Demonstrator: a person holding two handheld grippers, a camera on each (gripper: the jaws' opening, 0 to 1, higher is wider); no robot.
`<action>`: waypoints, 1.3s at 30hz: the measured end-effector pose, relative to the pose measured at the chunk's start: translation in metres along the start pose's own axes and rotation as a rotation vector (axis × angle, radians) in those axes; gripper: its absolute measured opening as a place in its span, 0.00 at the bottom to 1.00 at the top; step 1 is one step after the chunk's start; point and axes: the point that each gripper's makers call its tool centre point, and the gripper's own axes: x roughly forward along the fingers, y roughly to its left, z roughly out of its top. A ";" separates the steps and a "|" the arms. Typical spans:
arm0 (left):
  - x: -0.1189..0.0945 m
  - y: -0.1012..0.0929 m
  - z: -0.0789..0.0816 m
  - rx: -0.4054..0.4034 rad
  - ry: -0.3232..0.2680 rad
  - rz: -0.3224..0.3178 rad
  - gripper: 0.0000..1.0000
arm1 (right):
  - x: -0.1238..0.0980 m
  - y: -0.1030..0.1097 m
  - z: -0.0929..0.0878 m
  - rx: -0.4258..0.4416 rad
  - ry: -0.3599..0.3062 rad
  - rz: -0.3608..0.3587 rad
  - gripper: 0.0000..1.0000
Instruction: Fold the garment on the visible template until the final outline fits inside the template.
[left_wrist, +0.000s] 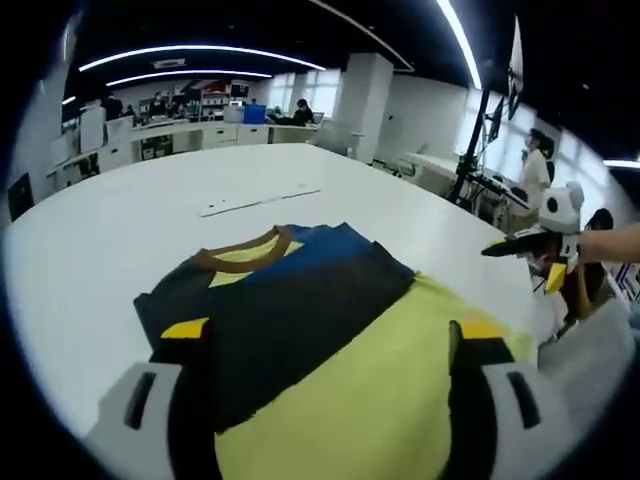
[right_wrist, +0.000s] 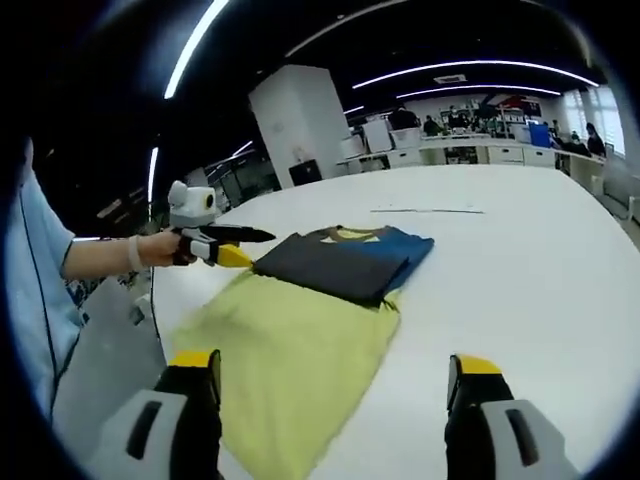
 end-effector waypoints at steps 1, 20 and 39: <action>-0.005 0.002 -0.002 -0.005 0.001 0.007 0.94 | 0.000 0.001 0.001 -0.001 -0.002 0.003 0.95; -0.075 0.011 -0.029 -0.062 -0.003 0.070 0.93 | 0.004 0.018 0.001 -0.052 0.009 0.051 0.94; -0.098 0.017 -0.055 -0.088 0.050 0.067 0.89 | -0.007 0.014 -0.012 -0.067 0.058 0.050 0.93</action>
